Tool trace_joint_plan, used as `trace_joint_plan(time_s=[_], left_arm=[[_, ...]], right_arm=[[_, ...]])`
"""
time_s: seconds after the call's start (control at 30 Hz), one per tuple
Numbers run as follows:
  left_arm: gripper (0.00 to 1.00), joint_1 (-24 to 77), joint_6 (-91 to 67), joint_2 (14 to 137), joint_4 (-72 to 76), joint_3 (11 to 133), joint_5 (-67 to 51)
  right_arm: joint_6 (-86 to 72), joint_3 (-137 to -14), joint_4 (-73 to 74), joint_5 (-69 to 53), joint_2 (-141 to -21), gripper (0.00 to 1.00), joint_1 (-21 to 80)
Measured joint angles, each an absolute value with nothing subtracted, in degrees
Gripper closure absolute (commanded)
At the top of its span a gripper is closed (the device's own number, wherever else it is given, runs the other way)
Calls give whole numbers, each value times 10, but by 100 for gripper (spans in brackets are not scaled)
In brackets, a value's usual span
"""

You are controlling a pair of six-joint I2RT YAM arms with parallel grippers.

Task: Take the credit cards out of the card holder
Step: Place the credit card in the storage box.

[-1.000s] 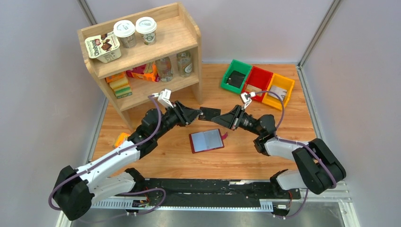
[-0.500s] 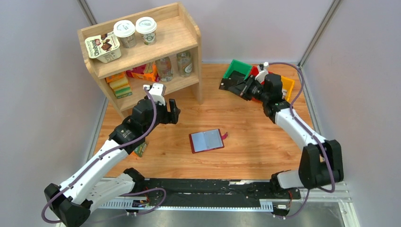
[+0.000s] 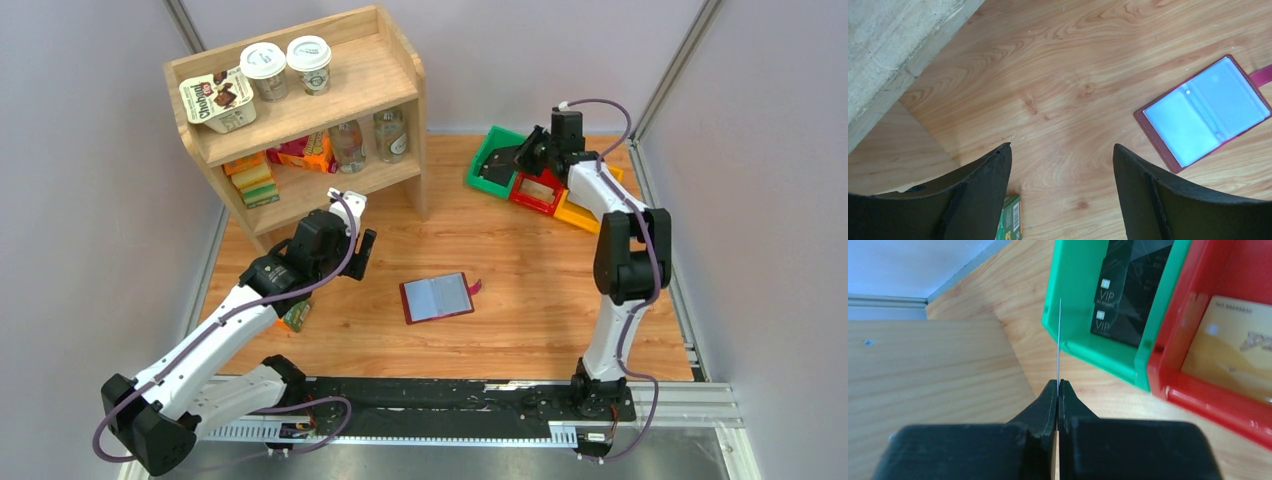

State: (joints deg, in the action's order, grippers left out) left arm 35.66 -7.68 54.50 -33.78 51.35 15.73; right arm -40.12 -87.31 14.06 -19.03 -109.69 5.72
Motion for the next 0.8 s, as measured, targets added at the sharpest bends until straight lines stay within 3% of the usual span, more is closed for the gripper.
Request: trace_joint_plan(time_s=[0.43,0.8], left_arm=[[19,355,-68,546,-345,510,164],[19,354,-61,532,-345,505,151]], right_arm=[[-394,-1022,180,-208,-1275,100,62],[-392,-1047,196,-199,-1294,80,76]])
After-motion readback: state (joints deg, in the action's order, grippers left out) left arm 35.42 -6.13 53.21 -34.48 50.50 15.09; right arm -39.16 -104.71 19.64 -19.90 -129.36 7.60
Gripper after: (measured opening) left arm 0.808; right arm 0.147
